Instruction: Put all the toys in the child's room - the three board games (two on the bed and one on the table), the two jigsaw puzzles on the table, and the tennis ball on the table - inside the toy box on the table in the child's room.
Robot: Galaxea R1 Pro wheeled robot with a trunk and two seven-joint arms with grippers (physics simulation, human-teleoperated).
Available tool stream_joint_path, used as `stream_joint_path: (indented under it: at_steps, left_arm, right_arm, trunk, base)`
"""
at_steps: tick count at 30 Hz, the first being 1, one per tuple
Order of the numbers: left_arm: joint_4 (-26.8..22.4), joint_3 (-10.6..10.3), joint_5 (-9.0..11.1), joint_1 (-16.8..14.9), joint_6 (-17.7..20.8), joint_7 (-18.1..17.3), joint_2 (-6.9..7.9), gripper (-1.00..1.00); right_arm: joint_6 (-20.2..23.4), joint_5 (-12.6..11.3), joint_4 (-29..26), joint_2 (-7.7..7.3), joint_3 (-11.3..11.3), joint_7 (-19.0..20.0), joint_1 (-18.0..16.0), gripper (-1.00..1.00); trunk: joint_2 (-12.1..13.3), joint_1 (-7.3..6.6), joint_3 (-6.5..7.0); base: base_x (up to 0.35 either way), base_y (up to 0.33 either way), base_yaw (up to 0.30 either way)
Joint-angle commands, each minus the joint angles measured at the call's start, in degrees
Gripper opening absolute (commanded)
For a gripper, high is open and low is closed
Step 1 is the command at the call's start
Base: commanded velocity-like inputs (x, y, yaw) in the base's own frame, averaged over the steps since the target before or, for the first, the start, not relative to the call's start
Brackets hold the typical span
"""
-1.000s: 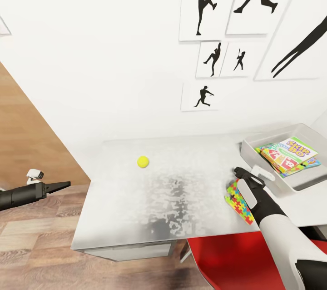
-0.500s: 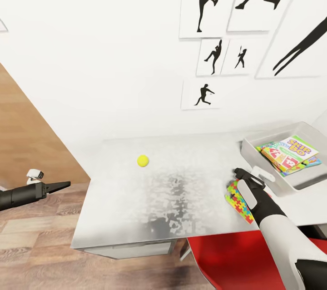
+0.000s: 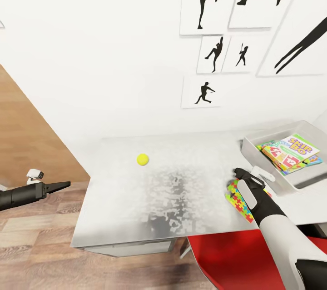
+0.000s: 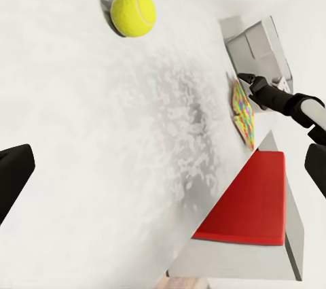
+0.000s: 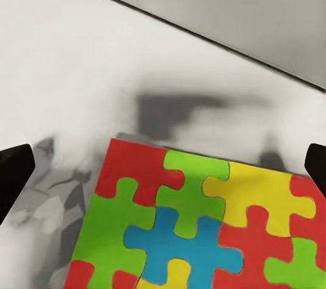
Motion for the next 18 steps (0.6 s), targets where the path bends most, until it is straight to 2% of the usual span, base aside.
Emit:
stream_joint_path:
  at_steps: [1,18]
  left_arm:
    - [0.0,-0.02,-0.03,-0.04,0.6,-0.23,0.01,1.0]
    - [0.0,-0.05,-0.03,-0.04,0.59,-0.23,0.01,1.0]
  right_arm:
    - [0.34,-0.33,-0.11,-0.02,0.02,-0.27,-0.02,1.0]
    - [0.26,-0.25,-0.11,-0.2,0.02,-0.22,-0.02,1.0]
  trunk:
    - [-0.1,0.03,-0.14]
    - [-0.1,0.03,-0.56]
  base:
    - [0.0,0.0,0.0]
    - [0.0,0.0,0.0]
